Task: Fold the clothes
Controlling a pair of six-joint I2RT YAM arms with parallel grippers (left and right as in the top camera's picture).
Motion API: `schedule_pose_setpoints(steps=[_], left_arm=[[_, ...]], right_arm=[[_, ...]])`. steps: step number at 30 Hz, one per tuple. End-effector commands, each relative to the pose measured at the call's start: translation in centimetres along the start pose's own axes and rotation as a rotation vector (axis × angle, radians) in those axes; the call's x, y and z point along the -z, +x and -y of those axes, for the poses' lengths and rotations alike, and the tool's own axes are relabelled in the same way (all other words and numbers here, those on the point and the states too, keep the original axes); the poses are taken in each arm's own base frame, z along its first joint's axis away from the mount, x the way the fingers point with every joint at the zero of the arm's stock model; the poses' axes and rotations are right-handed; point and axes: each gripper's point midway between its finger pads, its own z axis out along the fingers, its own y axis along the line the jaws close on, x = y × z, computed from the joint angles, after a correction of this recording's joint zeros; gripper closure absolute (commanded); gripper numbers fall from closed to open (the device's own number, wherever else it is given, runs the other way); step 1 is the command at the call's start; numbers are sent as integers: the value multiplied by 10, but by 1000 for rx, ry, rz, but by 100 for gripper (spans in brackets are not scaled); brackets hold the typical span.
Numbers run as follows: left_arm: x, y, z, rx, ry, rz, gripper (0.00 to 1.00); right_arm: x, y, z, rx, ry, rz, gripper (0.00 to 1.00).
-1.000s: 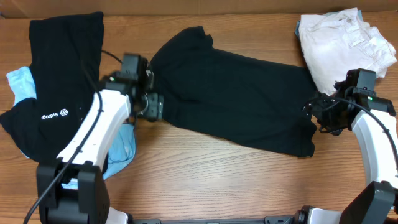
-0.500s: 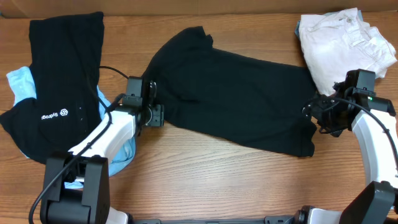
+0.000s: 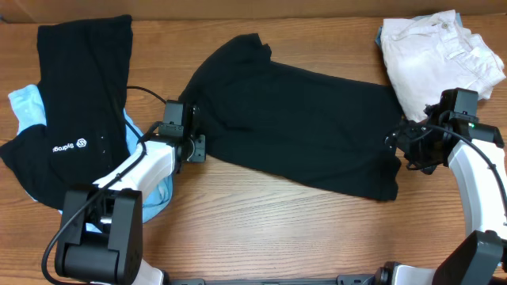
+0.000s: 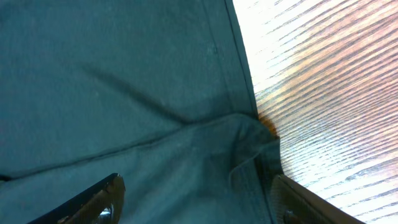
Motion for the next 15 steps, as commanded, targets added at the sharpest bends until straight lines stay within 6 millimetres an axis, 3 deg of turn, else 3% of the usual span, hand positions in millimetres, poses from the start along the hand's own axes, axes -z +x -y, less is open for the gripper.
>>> schedule_pose_setpoints(steps=[1, 7, 8, 13, 15], left_arm=[[-4, 5, -19, -16, -118, -8, 78], [16, -8, -73, -4, -415, 15, 77], [20, -11, -79, -2, -450, 17, 72], [31, -27, -84, 5, -485, 41, 22], [34, -29, -83, 2, -479, 29, 14]], right_arm=[[6, -7, -5, 7, -16, 21, 21], [6, -7, -4, 7, -15, 20, 21], [6, -7, -4, 7, -16, 20, 21], [6, 2, -10, 5, -49, -18, 21], [6, 9, -15, 8, -74, -51, 21]])
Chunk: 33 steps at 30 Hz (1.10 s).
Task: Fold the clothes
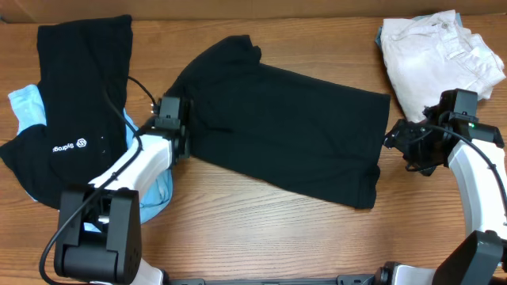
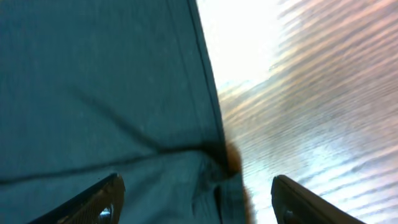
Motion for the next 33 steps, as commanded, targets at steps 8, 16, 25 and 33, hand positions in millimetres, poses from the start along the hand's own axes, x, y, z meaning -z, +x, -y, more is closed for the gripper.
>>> schedule_pose_setpoints(steps=[8, 16, 25, 33], left_arm=[[52, -55, 10, -6, 172, -10, 0], [96, -137, 53, -194, 454, 295, 0], [27, -130, 115, -363, 485, 271, 0], [-9, -105, 121, -323, 435, 148, 0]], right_arm=[[0, 28, -51, 140, -105, -81, 21], [-14, 32, -103, 260, -132, 3, 20], [-16, 31, -105, 248, -132, 5, 20], [-16, 35, -102, 245, -122, -10, 20]])
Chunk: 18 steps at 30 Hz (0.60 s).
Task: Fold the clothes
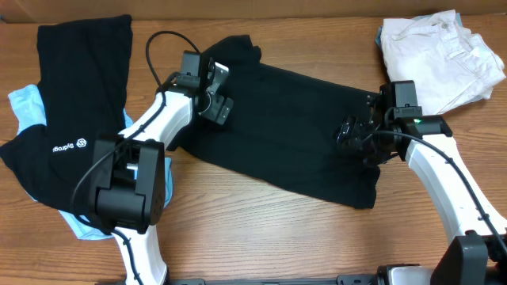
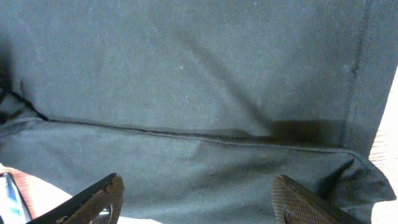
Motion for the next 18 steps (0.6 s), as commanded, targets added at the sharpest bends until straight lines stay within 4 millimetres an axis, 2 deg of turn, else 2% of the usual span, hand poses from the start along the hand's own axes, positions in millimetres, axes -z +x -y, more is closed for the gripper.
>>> schedule_pose_setpoints(steps=[1, 7, 13, 16, 18], left_arm=[[-1, 7, -5, 51, -30, -36, 0], [-6, 50, 4, 184, -7, -204, 0], [-25, 114, 21, 244, 16, -450, 0], [-24, 145, 28, 290, 19, -577, 0], [-19, 157, 33, 295, 35, -637, 0]], right_arm=[[4, -8, -2, -3, 2, 24, 20], [4, -8, -2, -3, 2, 23, 20], [4, -5, 1, -3, 13, 12, 20], [4, -2, 8, -8, 51, 5, 20], [4, 0, 12, -12, 73, -1, 20]])
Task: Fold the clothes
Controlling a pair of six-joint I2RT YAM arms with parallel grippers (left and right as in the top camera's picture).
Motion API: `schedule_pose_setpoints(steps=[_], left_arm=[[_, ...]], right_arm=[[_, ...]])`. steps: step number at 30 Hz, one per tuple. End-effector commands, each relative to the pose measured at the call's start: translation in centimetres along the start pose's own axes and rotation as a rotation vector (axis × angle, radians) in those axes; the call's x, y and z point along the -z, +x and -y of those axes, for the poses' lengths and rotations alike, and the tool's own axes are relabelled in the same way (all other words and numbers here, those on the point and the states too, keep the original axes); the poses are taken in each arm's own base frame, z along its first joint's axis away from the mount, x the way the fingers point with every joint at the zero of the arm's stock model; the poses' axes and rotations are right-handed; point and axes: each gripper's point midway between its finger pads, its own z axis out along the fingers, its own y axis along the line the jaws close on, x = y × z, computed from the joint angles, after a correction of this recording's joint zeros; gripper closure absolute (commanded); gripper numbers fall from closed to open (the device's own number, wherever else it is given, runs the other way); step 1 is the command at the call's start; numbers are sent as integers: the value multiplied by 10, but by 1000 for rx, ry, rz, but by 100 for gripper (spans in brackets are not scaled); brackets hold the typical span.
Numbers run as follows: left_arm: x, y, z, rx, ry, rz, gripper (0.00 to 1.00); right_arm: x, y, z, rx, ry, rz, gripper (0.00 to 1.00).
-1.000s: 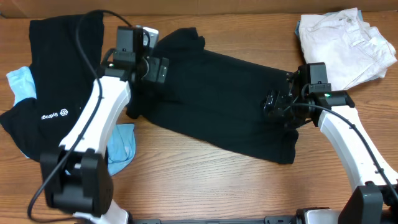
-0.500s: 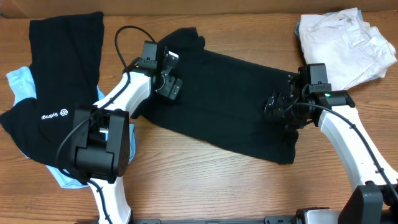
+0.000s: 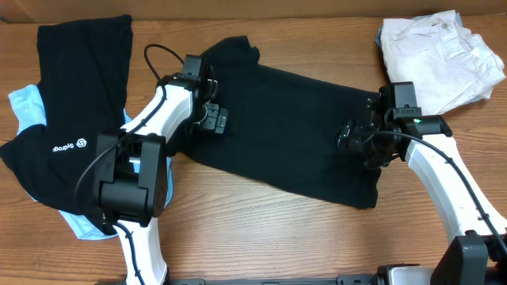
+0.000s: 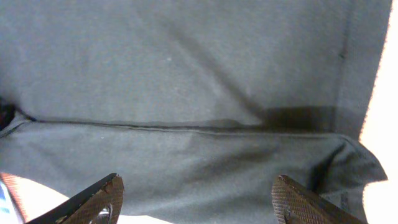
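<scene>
A black shirt (image 3: 285,127) lies spread flat across the middle of the table, its collar end at the far left. My left gripper (image 3: 212,119) hovers over the shirt's left part, near a sleeve; the overhead view does not show how its jaws stand. Over the shirt's right part my right gripper (image 3: 354,139) is open. In the right wrist view that gripper (image 4: 198,200) has its fingers (image 4: 93,202) far apart above black cloth (image 4: 186,74), which has a seam running across it, and nothing lies between them.
A crumpled pile of white clothes (image 3: 440,51) lies at the far right corner. At the left a black garment with a small white logo (image 3: 75,111) lies over a light blue one (image 3: 28,107). Bare wooden table (image 3: 261,229) runs along the near edge.
My left gripper has moved a little nearer over the shirt's left part. The right gripper is almost where it was, still open above the cloth. The shirt has not shifted.
First my left gripper was at the shirt's left edge and my right one open at its right hem. Then the shirt lay further left, with the right gripper beside the hem over wood. Later both grippers were above the shirt, and they still are.
</scene>
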Motion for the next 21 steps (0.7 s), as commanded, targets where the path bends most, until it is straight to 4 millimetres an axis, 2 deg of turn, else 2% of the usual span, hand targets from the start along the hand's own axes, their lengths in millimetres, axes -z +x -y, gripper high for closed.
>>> schedule_pose_setpoints(steps=[1, 8, 13, 17, 21], left_arm=[[-50, 83, -1, 45, -9, -314, 0], [-34, 121, -1, 60, -15, -481, 0], [-23, 135, -1, 87, -26, -545, 0], [-3, 131, -1, 94, -28, -522, 0], [32, 111, -4, 110, -29, -395, 0]], right_arm=[[4, -7, 5, -2, 40, 25, 20], [4, 0, 9, -6, 56, -5, 19], [5, 13, 15, -15, 80, -57, 18], [6, 22, 19, -8, 95, -92, 16], [6, 22, 19, -9, 95, -94, 16]])
